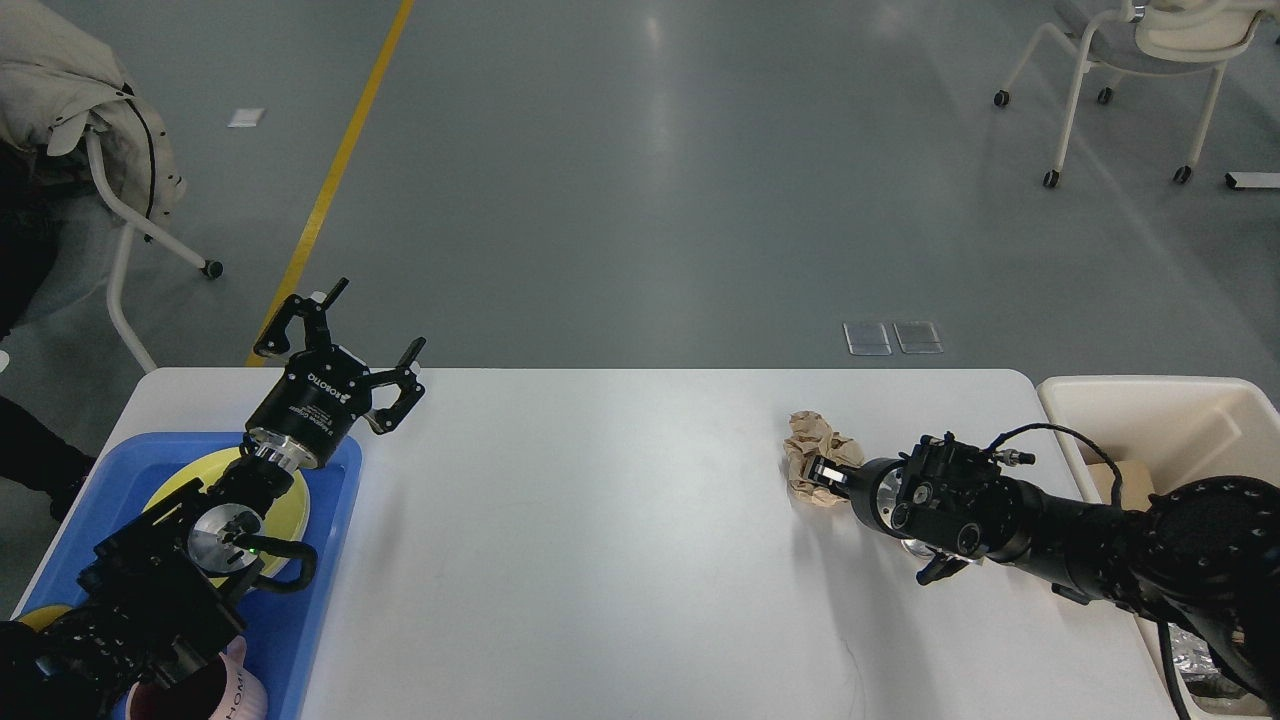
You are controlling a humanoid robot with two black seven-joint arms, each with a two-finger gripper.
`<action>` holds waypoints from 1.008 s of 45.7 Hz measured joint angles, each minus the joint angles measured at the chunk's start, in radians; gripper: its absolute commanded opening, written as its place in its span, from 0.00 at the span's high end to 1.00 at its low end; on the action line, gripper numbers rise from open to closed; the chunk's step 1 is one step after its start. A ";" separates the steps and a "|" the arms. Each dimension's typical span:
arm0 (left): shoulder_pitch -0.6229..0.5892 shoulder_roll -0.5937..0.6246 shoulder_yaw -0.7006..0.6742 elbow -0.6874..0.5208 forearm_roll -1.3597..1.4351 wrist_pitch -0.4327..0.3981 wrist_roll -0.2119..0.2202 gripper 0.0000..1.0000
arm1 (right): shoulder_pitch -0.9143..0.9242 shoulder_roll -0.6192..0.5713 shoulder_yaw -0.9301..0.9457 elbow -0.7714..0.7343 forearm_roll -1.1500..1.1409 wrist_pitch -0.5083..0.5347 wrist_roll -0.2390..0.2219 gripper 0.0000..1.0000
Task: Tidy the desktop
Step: 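Grasp the crumpled paper, lift it and drop it into the bin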
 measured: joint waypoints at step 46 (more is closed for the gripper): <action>0.000 0.000 0.000 0.000 0.000 0.000 0.000 0.00 | 1.350 -0.614 -0.491 0.590 -0.218 0.941 0.248 1.00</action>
